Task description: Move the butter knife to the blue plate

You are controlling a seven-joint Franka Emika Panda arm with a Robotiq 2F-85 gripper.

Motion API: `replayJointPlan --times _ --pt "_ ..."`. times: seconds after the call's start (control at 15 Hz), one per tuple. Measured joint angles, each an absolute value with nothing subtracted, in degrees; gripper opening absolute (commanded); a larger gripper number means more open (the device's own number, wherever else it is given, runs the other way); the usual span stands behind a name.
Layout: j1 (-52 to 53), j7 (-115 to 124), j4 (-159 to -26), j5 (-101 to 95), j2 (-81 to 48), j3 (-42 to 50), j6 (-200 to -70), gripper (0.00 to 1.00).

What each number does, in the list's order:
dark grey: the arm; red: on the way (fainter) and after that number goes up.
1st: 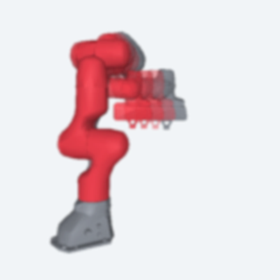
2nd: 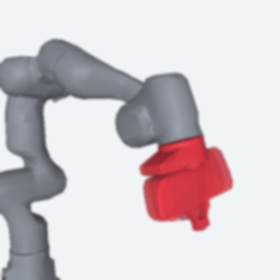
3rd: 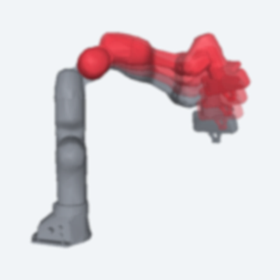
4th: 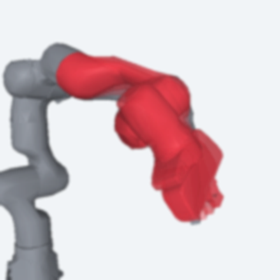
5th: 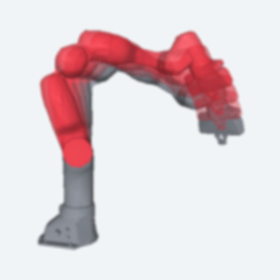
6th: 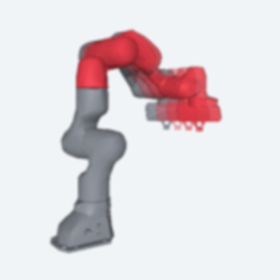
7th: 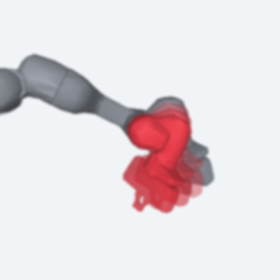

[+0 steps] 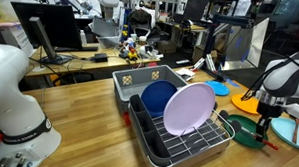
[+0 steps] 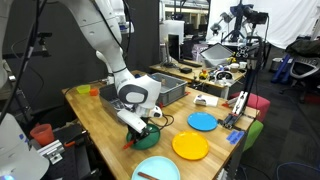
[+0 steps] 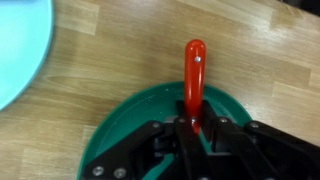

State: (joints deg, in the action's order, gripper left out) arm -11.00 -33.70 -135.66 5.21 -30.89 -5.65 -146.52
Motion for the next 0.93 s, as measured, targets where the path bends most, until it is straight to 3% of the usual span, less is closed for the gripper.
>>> replayJointPlan --times 0.6,0.93 --pt "-14.86 -35.93 -135.80 13.62 -19.96 -8.87 -146.72 0.04" --pt "-13.56 -33.22 -133.99 11.08 -11.36 -5.18 -148.56 0.04"
